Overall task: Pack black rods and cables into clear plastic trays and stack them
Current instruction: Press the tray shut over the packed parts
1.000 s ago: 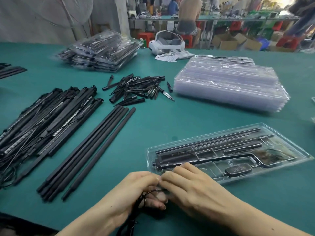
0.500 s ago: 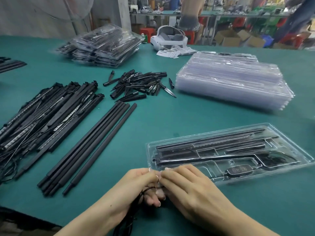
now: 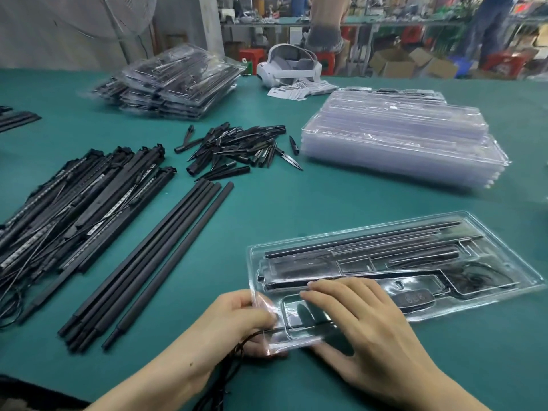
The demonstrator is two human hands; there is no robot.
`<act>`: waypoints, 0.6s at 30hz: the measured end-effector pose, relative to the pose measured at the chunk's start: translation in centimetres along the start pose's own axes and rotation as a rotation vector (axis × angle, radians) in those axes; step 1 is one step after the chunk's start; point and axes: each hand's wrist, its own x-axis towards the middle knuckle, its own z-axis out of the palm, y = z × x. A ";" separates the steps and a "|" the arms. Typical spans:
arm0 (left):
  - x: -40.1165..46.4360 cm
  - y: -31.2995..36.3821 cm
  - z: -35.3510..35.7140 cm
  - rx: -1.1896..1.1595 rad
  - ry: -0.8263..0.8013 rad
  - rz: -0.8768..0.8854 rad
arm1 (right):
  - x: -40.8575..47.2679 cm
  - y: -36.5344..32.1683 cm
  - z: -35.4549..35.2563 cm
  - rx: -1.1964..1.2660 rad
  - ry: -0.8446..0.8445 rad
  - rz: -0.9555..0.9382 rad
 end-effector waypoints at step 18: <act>0.9 0.2 -0.4 -0.113 -0.059 -0.111 | 0.2 -0.7 -1.6 -0.029 0.076 0.063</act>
